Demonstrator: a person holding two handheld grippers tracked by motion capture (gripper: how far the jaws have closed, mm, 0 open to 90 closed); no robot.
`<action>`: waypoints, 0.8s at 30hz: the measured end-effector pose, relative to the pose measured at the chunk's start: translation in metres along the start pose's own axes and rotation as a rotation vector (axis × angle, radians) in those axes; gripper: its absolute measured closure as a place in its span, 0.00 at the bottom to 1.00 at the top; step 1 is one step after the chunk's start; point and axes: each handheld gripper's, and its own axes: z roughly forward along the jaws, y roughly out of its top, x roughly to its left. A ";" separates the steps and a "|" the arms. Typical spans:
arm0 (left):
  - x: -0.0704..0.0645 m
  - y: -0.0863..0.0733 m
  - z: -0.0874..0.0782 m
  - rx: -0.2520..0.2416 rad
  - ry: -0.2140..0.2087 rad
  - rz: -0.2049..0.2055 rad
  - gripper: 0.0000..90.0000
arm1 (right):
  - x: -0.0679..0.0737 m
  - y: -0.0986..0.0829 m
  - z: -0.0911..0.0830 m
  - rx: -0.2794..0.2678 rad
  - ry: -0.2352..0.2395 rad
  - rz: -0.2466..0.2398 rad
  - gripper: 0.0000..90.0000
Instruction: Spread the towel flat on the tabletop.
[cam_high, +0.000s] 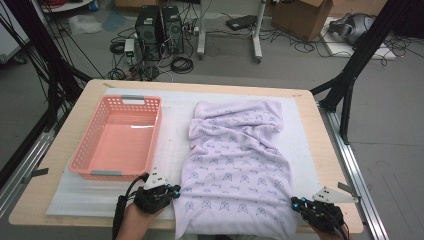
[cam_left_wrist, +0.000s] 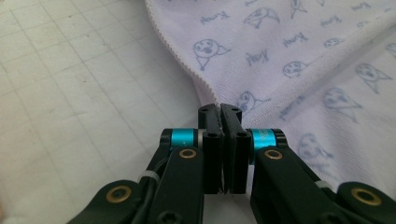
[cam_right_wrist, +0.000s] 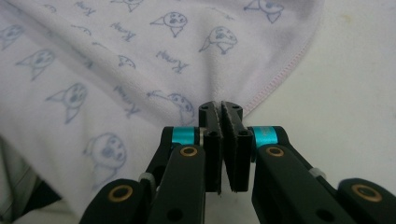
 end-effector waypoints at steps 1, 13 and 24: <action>-0.002 -0.002 -0.004 0.002 -0.010 0.003 0.97 | 0.001 -0.001 -0.003 -0.002 0.005 -0.003 0.97; 0.002 0.008 0.001 -0.056 0.020 0.005 0.97 | -0.001 -0.002 -0.013 -0.047 0.007 -0.012 0.97; 0.019 0.028 0.039 -0.083 0.110 -0.045 0.70 | -0.025 0.028 0.031 -0.086 -0.096 0.053 0.86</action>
